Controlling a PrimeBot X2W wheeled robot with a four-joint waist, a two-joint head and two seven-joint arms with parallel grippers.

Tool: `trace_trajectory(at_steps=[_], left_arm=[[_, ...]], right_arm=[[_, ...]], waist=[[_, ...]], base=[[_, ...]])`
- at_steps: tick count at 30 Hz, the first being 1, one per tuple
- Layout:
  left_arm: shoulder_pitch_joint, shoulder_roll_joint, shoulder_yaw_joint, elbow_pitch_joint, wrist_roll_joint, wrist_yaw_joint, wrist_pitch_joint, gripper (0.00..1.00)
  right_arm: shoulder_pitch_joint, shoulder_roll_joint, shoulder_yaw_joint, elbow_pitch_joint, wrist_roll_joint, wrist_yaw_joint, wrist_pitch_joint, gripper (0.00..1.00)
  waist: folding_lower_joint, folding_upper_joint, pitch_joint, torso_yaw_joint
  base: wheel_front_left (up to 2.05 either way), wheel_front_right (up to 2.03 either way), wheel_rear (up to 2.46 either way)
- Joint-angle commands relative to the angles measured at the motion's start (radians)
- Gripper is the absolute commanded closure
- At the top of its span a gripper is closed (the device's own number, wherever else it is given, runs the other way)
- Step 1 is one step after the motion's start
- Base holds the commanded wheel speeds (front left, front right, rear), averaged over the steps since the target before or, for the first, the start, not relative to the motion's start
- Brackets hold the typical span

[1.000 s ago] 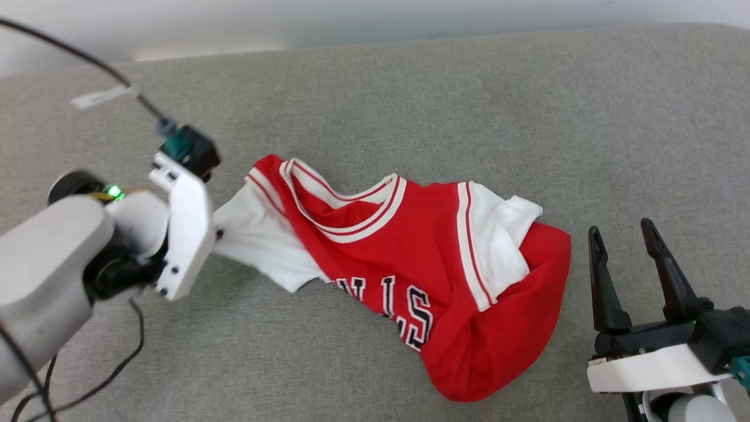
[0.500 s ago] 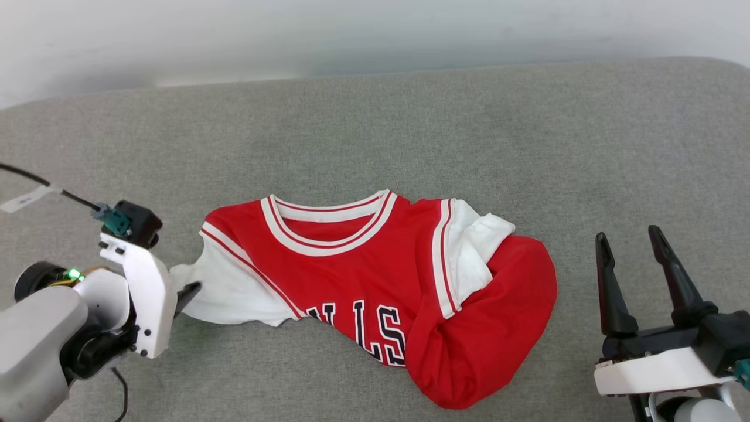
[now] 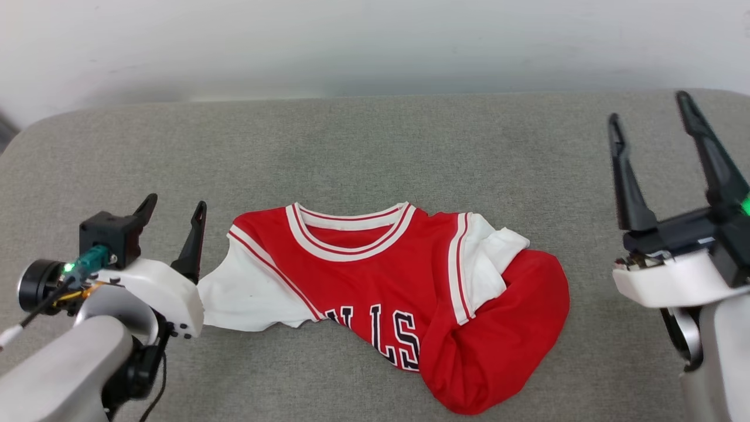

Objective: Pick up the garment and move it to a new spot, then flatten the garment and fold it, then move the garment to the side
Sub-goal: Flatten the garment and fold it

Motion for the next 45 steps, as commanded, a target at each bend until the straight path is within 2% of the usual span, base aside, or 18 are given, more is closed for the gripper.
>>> trace_trajectory(at_steps=[1, 3, 5, 9, 13, 17, 21, 25, 28, 36, 42, 43, 44, 45], left_arm=[[0.03, -0.014, 0.022, -0.018, 0.015, 0.027, -0.007, 0.0], [0.073, -0.041, 0.105, -0.066, 0.08, 0.092, -0.011, 0.0], [0.147, -0.077, 0.184, -0.113, 0.154, 0.137, -0.011, 0.0], [0.286, -0.158, 0.339, -0.195, 0.312, 0.177, -0.01, 0.0], [0.408, -0.26, 0.464, -0.251, 0.437, 0.169, -0.01, 0.0], [0.489, -0.366, 0.57, -0.28, 0.533, 0.138, -0.01, 0.0], [0.533, -0.462, 0.647, -0.294, 0.623, 0.091, -0.01, 0.0], [0.554, -0.544, 0.707, -0.317, 0.708, 0.046, -0.01, 0.0], [0.546, -0.599, 0.736, -0.323, 0.757, -0.002, -0.011, 0.0], [0.513, -0.717, 0.787, -0.314, 0.841, -0.105, -0.011, 0.0], [0.509, -0.756, 0.82, -0.291, 0.876, -0.157, -0.011, 0.0], [0.513, -0.759, 0.826, -0.287, 0.88, -0.163, -0.011, 0.0], [0.517, -0.763, 0.832, -0.282, 0.883, -0.167, -0.011, 0.0], [0.521, -0.767, 0.837, -0.279, 0.887, -0.173, -0.011, 0.0]], right_arm=[[-0.033, -0.027, 0.024, 0.02, 0.01, 0.0, -0.002, 0.0], [-0.084, -0.081, 0.082, 0.08, 0.027, 0.0, -0.002, 0.0], [-0.142, -0.132, 0.153, 0.145, 0.057, 0.0, 0.019, 0.0], [-0.272, -0.236, 0.322, 0.227, 0.171, 0.0, 0.165, 0.0], [-0.395, -0.347, 0.523, 0.245, 0.325, 0.0, 0.351, 0.0], [-0.522, -0.461, 0.736, 0.236, 0.516, -0.001, 0.595, 0.0], [-0.656, -0.537, 0.917, 0.222, 0.715, -0.001, 0.825, 0.0], [-0.759, -0.56, 1.026, 0.259, 0.868, -0.001, 0.986, 0.0], [-0.817, -0.544, 1.082, 0.309, 0.928, 0.0, 1.04, 0.0], [-0.836, -0.49, 1.203, 0.462, 0.975, 0.0, 1.037, 0.0], [-0.736, -0.454, 1.256, 0.525, 1.0, 0.0, 0.993, 0.0], [-0.736, -0.448, 1.258, 0.525, 0.996, 0.0, 0.972, 0.21], [-0.745, -0.446, 1.257, 0.522, 0.994, 0.0, 0.945, 1.0], [-0.762, -0.447, 1.254, 0.521, 0.993, 0.0, 0.914, 1.0]], waist=[[0.0001, 0.0, 0.0, 0.004], [0.0001, 0.0, 0.002, 0.009], [0.0001, 0.0, 0.005, 0.012], [0.0001, 0.0, 0.016, 0.021], [0.0001, 0.0, 0.032, 0.039], [0.0001, 0.0, 0.06, 0.06], [0.0001, 0.0, 0.096, 0.087], [0.0001, 0.0, 0.143, 0.116], [0.0001, 0.0, 0.182, 0.139], [0.0001, 0.0, 0.262, 0.191], [0.0001, 0.0, 0.269, 0.194], [0.0001, 0.0, 0.264, 0.19], [0.0001, 0.0, 0.258, 0.185], [0.0001, 0.0, 0.25, 0.18]], base=[[0.0, 0.0, 0.0], [0.0, 0.0, 0.0], [0.0, 0.0, 0.0], [0.0, 0.0, 0.0], [0.0, 0.0, 0.0], [0.0, 0.0, 0.0], [0.0, 0.0, 0.0], [0.0, 0.0, 0.0], [0.0, 0.0, 0.0], [0.0, 0.0, 0.0], [0.0, 0.0, 0.0], [0.0, 0.0, 0.0], [0.0, 0.0, 0.0], [0.0, 0.0, 0.0]])
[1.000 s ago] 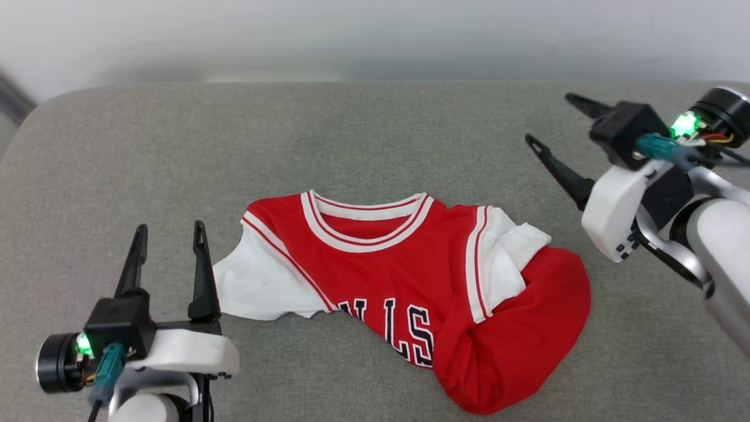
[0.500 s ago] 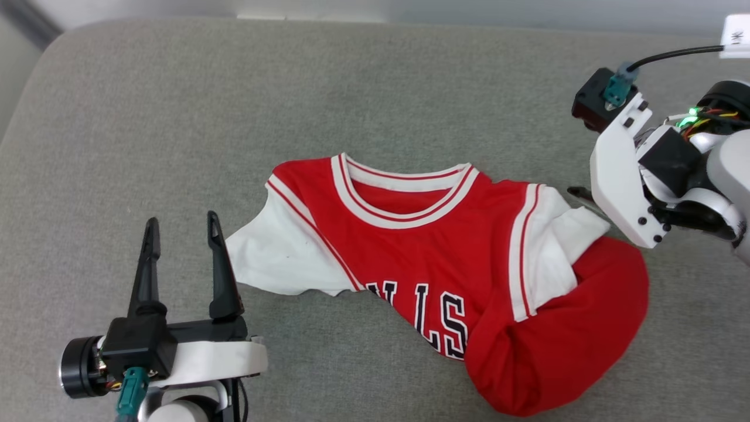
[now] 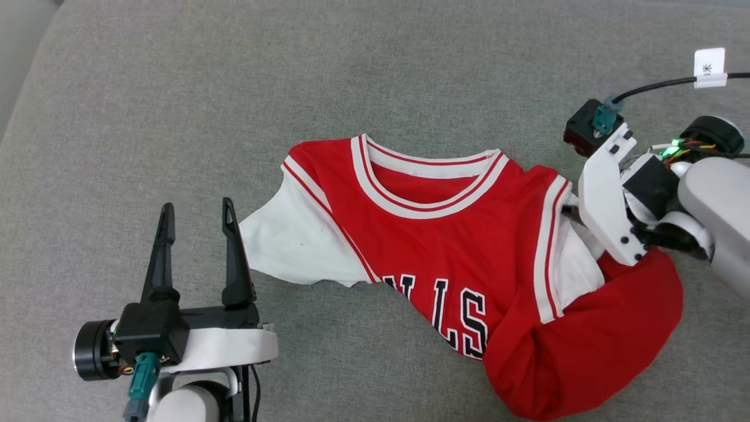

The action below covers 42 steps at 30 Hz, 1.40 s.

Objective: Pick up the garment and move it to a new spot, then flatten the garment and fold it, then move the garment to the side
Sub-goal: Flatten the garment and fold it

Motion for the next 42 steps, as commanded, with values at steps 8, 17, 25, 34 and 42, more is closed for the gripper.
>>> trace_trajectory(at_steps=[8, 17, 25, 34, 42], left_arm=[[0.039, -0.015, 0.036, 0.02, 0.028, -0.033, -0.003, 0.0], [0.066, -0.02, 0.055, 0.024, 0.052, -0.061, -0.003, 0.0], [0.035, -0.025, 0.055, 0.041, 0.06, -0.081, -0.003, 0.0], [0.021, -0.016, 0.086, 0.088, 0.068, -0.098, -0.003, 0.0], [-0.009, 0.035, 0.13, 0.171, 0.058, -0.139, -0.003, 0.0]], right_arm=[[-0.079, -0.05, 0.018, -0.026, 0.001, 0.0, -0.162, 1.0], [-0.049, -0.24, 0.02, -0.041, 0.079, 0.0, -0.182, 1.0], [0.108, -0.225, 0.006, 0.111, 0.189, 0.0, -0.203, 1.0], [0.15, -0.142, -0.038, 0.198, 0.166, 0.0, -0.425, 0.0], [0.13, -0.126, -0.145, 0.225, 0.025, 0.0, -0.775, 0.0]], waist=[[0.0, 0.0, -0.073, -0.049], [0.0, 0.0, -0.085, -0.095], [0.0, 0.0, -0.049, -0.109], [0.0, 0.0, -0.092, -0.14], [0.0, 0.0, -0.173, -0.189]], base=[[0.0, 0.0, 0.0], [0.0, 0.0, 0.0], [0.0, 0.0, 0.0], [0.0, 0.0, 0.0], [0.0, 0.0, 0.0]])
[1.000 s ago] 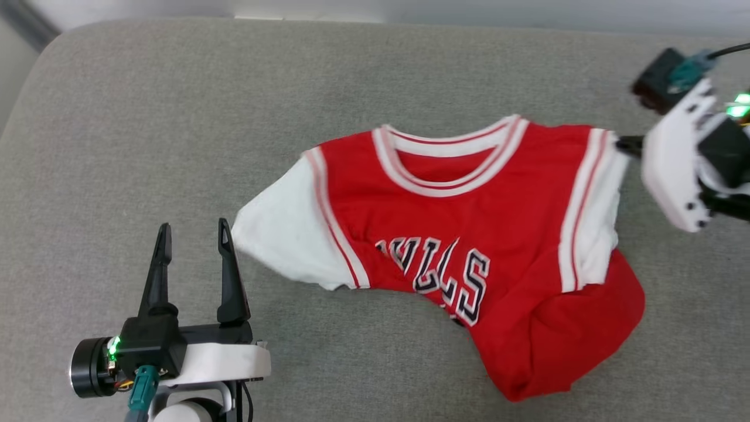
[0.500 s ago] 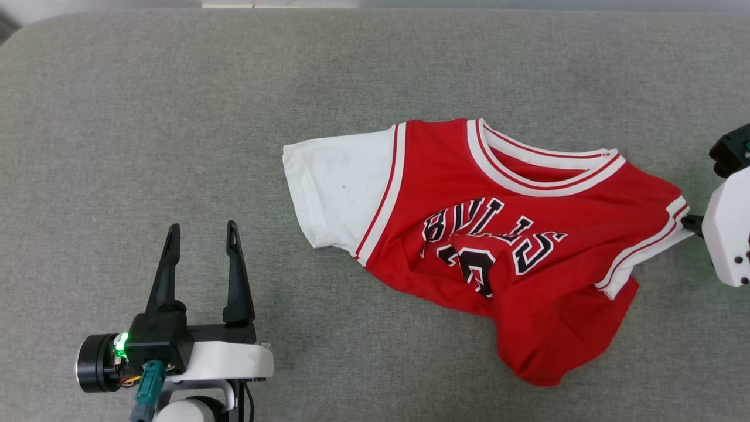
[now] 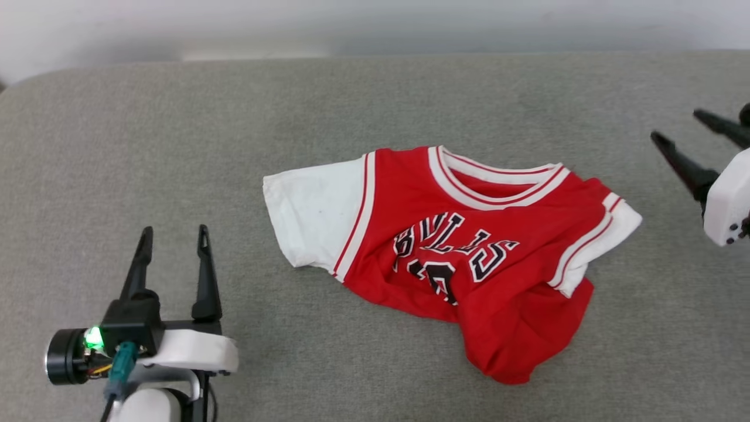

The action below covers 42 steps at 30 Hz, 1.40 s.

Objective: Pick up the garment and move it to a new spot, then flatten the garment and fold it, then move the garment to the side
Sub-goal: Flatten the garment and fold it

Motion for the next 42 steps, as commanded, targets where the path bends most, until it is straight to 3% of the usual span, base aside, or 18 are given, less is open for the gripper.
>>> trace_trajectory(at_steps=[1, 6, 8, 14, 19, 25, 30, 37, 42], left_arm=[[-0.019, 0.01, 0.005, 0.017, -0.008, -0.009, -0.003, 0.0], [-0.088, 0.073, 0.012, 0.096, -0.01, -0.058, 0.015, 0.0], [-0.132, 0.1, 0.011, 0.119, -0.008, -0.076, 0.04, 0.0], [-0.25, 0.166, -0.015, 0.181, -0.018, -0.138, 0.143, 0.0], [-0.372, 0.215, -0.047, 0.247, -0.047, -0.177, 0.233, 0.0], [-0.519, 0.285, -0.142, 0.305, -0.133, -0.197, 0.418, 0.0], [-0.652, 0.386, -0.328, 0.327, -0.306, -0.198, 0.628, 0.0], [-0.808, 0.519, -0.555, 0.33, -0.564, -0.198, 0.962, 0.0], [-0.875, 0.559, -0.633, 0.349, -0.655, -0.198, 1.089, 0.0]], right_arm=[[0.006, 0.019, -0.018, 0.011, -0.022, -0.001, -0.042, 0.0], [0.052, 0.095, -0.204, 0.051, -0.158, -0.001, -0.142, 0.0], [0.076, 0.128, -0.357, 0.0, -0.245, -0.001, -0.145, 0.0], [0.355, 0.282, -0.817, -0.269, -0.547, -0.001, -0.144, 0.0], [0.578, 0.426, -1.018, -0.487, -0.708, -0.001, -0.144, 0.0], [0.732, 0.524, -1.096, -0.63, -0.78, -0.001, -0.144, 0.0], [0.8, 0.566, -1.106, -0.681, -0.804, -0.001, -0.144, 0.0], [0.806, 0.581, -1.098, -0.705, -0.821, -0.001, -0.144, 0.0], [0.78, 0.581, -1.087, -0.704, -0.822, -0.001, -0.144, 0.0]], waist=[[0.0, -0.0001, -0.023, -0.021], [0.0, -0.0001, -0.042, -0.051], [0.0, -0.0001, -0.04, -0.063], [0.0, -0.0001, -0.035, -0.084], [0.0, -0.0001, -0.026, -0.094], [0.0, -0.0001, -0.013, -0.103], [0.0, -0.0001, 0.01, -0.116], [0.0, -0.0001, 0.066, -0.144], [0.0, -0.0001, 0.108, -0.162]], base=[[0.0, 0.0, 0.0], [0.0, 0.0, 0.0], [0.0, 0.0, 0.0], [0.0, 0.0, 0.0], [0.0, 0.0, 0.0], [0.0, 0.0, 0.0], [0.0, 0.0, 0.0], [0.0, 0.0, 0.0], [0.0, 0.0, 0.0]])
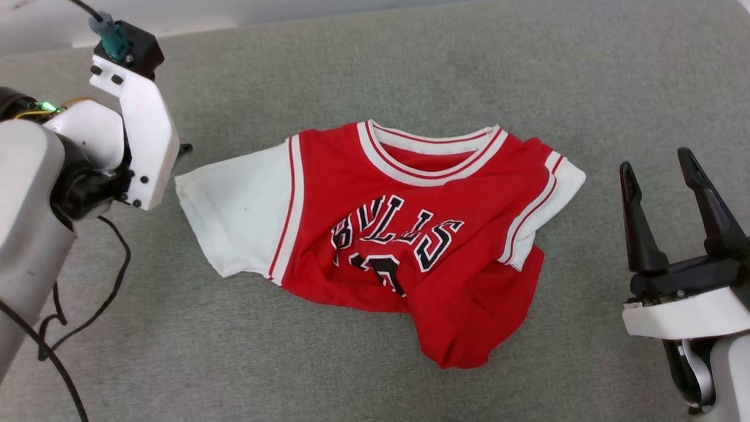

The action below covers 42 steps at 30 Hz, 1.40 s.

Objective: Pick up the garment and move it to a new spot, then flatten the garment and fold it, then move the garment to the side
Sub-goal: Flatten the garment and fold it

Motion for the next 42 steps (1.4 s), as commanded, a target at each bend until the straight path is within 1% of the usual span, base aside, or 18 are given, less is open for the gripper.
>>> trace_trajectory(at_steps=[1, 7, 13, 14, 15, 17, 21, 24, 26, 29, 31, 34, 36, 39, 42], left_arm=[[-0.013, 0.005, -0.003, 0.008, -0.005, 0.0, 0.006, 0.0], [-0.056, 0.017, -0.086, 0.064, -0.065, 0.0, 0.095, 0.0], [-0.027, 0.025, -0.205, 0.11, -0.115, 0.0, 0.143, 0.0], [-0.023, 0.029, -0.217, 0.11, -0.121, 0.0, 0.138, 0.74], [-0.024, 0.03, -0.223, 0.113, -0.133, 0.0, 0.126, 1.0], [-0.03, 0.032, -0.232, 0.118, -0.148, 0.0, 0.108, 1.0], [-0.046, 0.065, -0.247, 0.107, -0.166, 0.0, 0.055, 1.0], [-0.046, 0.08, -0.26, 0.083, -0.186, 0.0, 0.016, 1.0], [-0.038, 0.099, -0.267, 0.07, -0.2, 0.0, -0.007, 1.0], [-0.025, 0.122, -0.274, 0.048, -0.212, 0.0, -0.034, 1.0], [-0.02, 0.133, -0.279, 0.029, -0.217, 0.0, -0.044, 1.0], [-0.018, 0.146, -0.278, 0.003, -0.221, 0.0, -0.06, 1.0], [-0.016, 0.149, -0.279, -0.01, -0.224, 0.0, -0.064, 1.0], [-0.021, 0.146, -0.279, -0.035, -0.218, 0.0, -0.073, 1.0], [-0.034, 0.137, -0.278, -0.053, -0.211, 0.005, -0.082, 1.0]], right_arm=[[-0.016, 0.005, 0.003, -0.004, -0.003, -0.001, -0.002, 0.0], [-0.048, 0.013, 0.028, 0.009, -0.001, -0.001, -0.002, 0.0], [-0.072, 0.012, 0.043, 0.025, 0.002, -0.001, -0.002, 0.0], [-0.074, 0.009, 0.043, 0.03, 0.003, -0.001, -0.002, 0.0], [-0.079, 0.005, 0.039, 0.031, 0.002, -0.001, -0.002, 0.0], [-0.09, -0.006, 0.032, 0.036, 0.002, -0.001, -0.002, 0.0], [-0.112, -0.049, 0.022, 0.049, -0.005, -0.001, -0.001, 0.0], [-0.15, -0.115, 0.039, 0.059, 0.002, -0.001, 0.041, 0.0], [-0.18, -0.171, 0.068, 0.062, 0.016, -0.001, 0.103, 0.0], [-0.239, -0.268, 0.127, 0.065, 0.067, -0.001, 0.222, 0.0], [-0.287, -0.34, 0.186, 0.071, 0.118, -0.001, 0.316, 0.0], [-0.368, -0.446, 0.304, 0.084, 0.225, -0.001, 0.473, 0.0], [-0.431, -0.504, 0.38, 0.087, 0.306, -0.001, 0.574, 0.0], [-0.518, -0.557, 0.496, 0.09, 0.43, -0.001, 0.745, 0.0], [-0.611, -0.587, 0.604, 0.109, 0.556, -0.001, 0.917, 0.0]], waist=[[0.0, 0.0, 0.022, -0.014], [0.0, 0.0, 0.082, -0.043], [0.0, 0.0, 0.114, -0.06], [0.0, 0.0, 0.113, -0.059], [0.0, 0.0, 0.11, -0.057], [0.0, 0.0, 0.096, -0.049], [0.0, 0.0, 0.054, -0.024], [0.0, 0.0, 0.019, -0.001], [0.0, 0.0, -0.001, 0.016], [0.0, 0.0, -0.02, 0.041], [0.0, 0.0, -0.025, 0.055], [0.0, 0.0, -0.024, 0.075], [0.0, 0.0, -0.019, 0.089], [0.0, 0.0, -0.006, 0.106], [0.0, 0.0, 0.011, 0.123]], base=[[0.0, 0.0, 0.0], [0.0, 0.0, 0.0], [0.0, 0.0, 0.0], [0.0, 0.0, 0.0], [0.0, 0.0, 0.0], [0.0, 0.0, 0.0], [0.0, 0.0, 0.0], [0.0, 0.0, 0.0], [0.0, 0.0, 0.0], [0.0, 0.0, 0.0], [0.0, 0.0, 0.0], [0.0, 0.0, 0.0], [0.0, 0.0, 0.0], [0.0, 0.0, 0.0], [0.0, 0.0, 0.0]])
